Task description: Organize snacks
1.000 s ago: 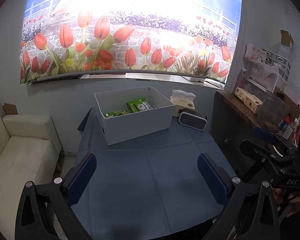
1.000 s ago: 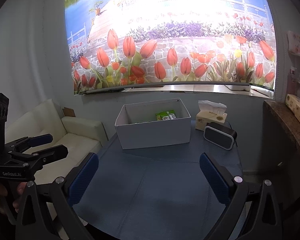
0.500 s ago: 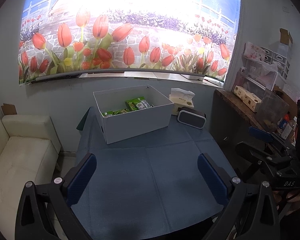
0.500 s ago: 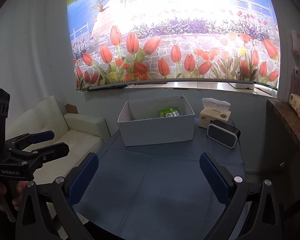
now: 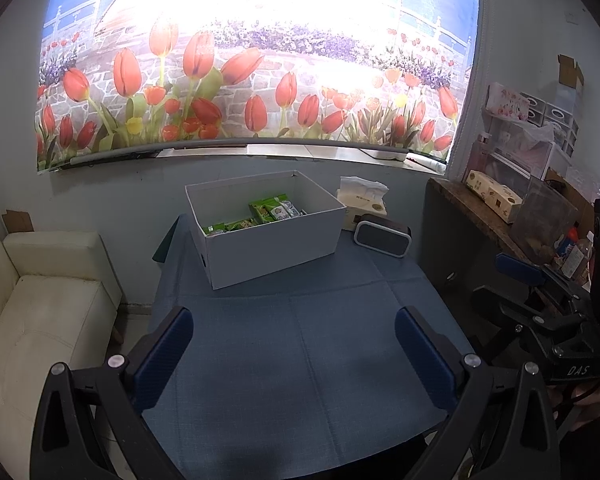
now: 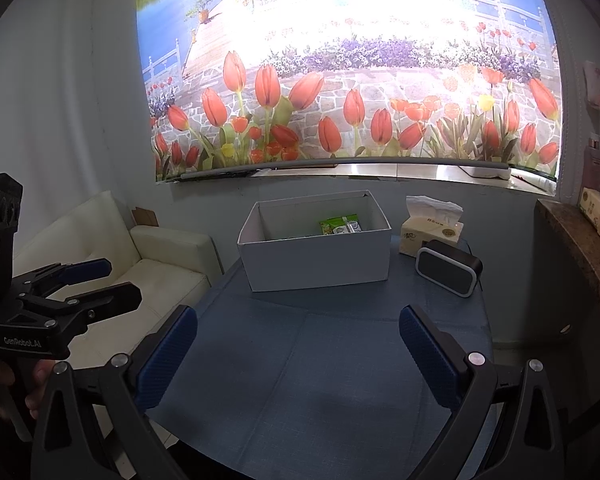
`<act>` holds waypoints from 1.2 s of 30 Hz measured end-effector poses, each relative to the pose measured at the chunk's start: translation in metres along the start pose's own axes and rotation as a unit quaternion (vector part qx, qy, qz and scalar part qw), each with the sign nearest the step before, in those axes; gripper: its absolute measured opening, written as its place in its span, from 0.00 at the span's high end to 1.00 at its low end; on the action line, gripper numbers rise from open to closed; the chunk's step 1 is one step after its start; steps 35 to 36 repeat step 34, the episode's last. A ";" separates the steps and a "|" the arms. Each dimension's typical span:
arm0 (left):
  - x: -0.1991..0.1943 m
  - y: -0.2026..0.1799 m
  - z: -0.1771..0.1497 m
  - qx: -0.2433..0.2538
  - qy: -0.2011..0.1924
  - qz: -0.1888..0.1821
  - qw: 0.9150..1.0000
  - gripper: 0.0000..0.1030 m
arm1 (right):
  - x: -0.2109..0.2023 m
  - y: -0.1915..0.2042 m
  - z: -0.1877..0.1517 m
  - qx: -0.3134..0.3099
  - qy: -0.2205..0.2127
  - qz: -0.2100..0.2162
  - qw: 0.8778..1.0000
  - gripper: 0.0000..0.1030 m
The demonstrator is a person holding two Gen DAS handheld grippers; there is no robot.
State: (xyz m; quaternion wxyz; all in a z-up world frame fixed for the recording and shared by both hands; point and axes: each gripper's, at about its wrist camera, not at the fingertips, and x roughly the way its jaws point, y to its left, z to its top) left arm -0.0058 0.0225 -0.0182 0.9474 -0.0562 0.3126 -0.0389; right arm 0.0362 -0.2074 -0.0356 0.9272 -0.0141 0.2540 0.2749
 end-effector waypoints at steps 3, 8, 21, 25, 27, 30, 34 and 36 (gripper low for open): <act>0.000 0.000 0.000 -0.001 0.000 -0.001 1.000 0.00 | -0.001 -0.001 -0.001 0.000 -0.001 0.000 1.000 0.00; 0.000 -0.002 0.000 0.005 -0.001 -0.003 1.000 0.00 | -0.001 -0.001 -0.001 0.001 0.001 0.003 1.000 0.00; -0.001 -0.003 -0.001 0.005 -0.001 -0.004 1.000 0.00 | -0.001 -0.005 -0.002 0.000 0.003 0.006 1.000 0.00; 0.000 -0.005 -0.001 0.008 -0.003 -0.007 1.000 0.00 | -0.002 -0.005 -0.001 0.000 0.001 0.005 1.000 0.00; 0.000 -0.005 -0.001 0.010 -0.004 -0.007 1.000 0.00 | -0.002 -0.004 -0.002 -0.001 0.001 0.006 1.000 0.00; -0.001 -0.005 -0.001 0.009 -0.006 -0.010 1.000 0.00 | -0.002 -0.004 -0.002 0.000 0.002 0.006 1.000 0.00; -0.004 -0.007 -0.002 0.013 -0.010 -0.012 1.000 0.00 | -0.003 -0.004 -0.001 0.000 0.002 0.005 1.000 0.00; -0.004 -0.007 -0.002 0.013 -0.010 -0.012 1.000 0.00 | -0.003 -0.004 -0.001 0.000 0.002 0.005 1.000 0.00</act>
